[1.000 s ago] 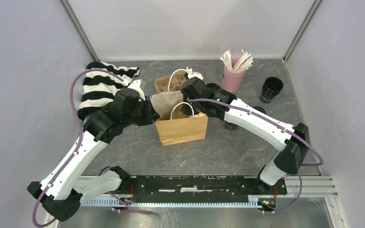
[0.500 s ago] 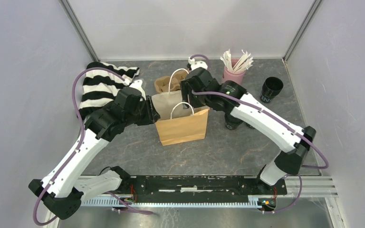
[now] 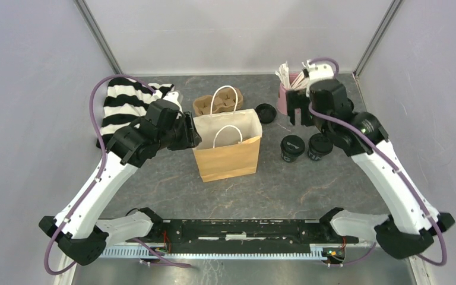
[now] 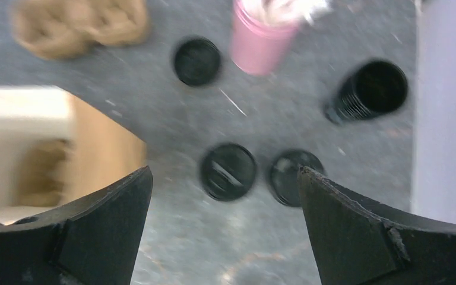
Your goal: Pack the takeout coffee
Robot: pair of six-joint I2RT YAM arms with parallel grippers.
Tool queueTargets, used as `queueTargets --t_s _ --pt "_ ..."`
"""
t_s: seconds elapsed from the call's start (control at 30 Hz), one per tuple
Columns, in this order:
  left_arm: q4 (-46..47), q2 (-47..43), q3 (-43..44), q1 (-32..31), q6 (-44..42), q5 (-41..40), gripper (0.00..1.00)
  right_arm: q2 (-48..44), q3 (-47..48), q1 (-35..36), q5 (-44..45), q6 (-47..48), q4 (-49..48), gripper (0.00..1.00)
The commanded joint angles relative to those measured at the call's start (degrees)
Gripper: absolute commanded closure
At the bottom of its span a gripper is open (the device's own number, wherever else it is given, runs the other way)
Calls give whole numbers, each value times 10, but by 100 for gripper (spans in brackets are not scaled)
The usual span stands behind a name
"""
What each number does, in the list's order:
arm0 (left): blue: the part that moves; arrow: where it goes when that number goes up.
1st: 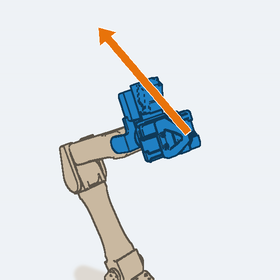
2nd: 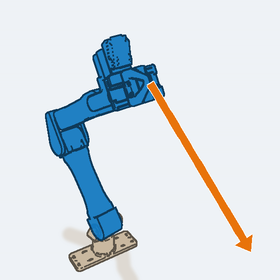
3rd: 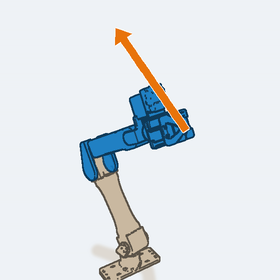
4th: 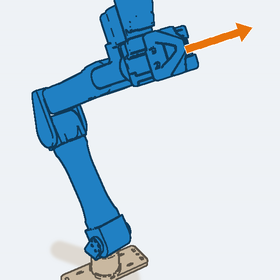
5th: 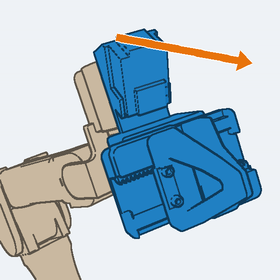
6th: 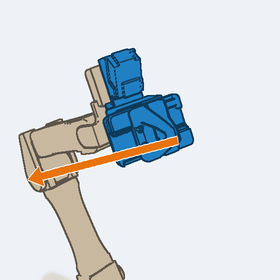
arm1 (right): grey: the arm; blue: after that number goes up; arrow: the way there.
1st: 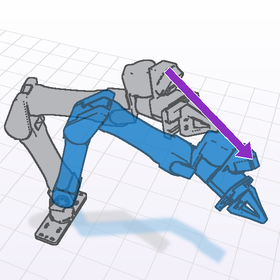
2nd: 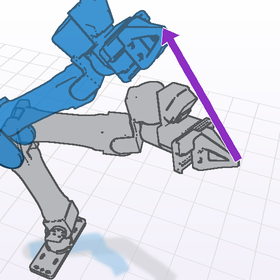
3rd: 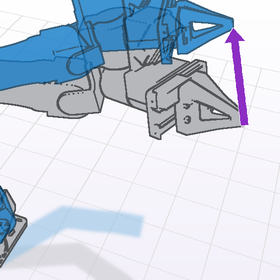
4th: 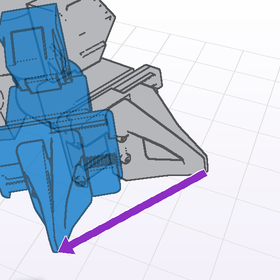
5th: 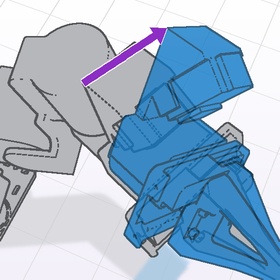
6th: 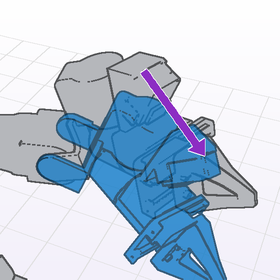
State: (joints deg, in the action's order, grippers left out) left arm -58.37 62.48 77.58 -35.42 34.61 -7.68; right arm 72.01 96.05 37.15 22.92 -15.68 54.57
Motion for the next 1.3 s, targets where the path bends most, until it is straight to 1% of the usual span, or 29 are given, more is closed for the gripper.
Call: queueTargets --t_s 0.0,0.07,0.17,0.27,0.47,0.67,0.8,1.07,1.27 --pt "-17 6 32 1 -1 -14 43 -46 -152 -60 -15 72 -10 2" --pt "-19 8 37 2 4 -11 42 -43 -194 -77 -59 67 -19 2" --pt "-23 15 43 2 8 -8 39 -30 -238 -82 -112 54 -37 2" --pt "-24 19 40 2 15 -7 39 11 -262 -90 -148 52 -33 2" --pt "-19 14 34 2 17 4 39 73 -245 -116 -150 53 -27 2" --pt "-17 1 25 2 23 0 39 95 -251 -147 -172 57 -40 2" --pt "-17 0 25 2 23 -1 39 107 -250 -154 -184 49 -54 2" --pt "-18 -2 23 2 23 -1 39 129 -246 -160 -166 38 -69 2" --pt "-21 0 28 2 20 -5 39 140 -250 -164 -159 33 -77 8"
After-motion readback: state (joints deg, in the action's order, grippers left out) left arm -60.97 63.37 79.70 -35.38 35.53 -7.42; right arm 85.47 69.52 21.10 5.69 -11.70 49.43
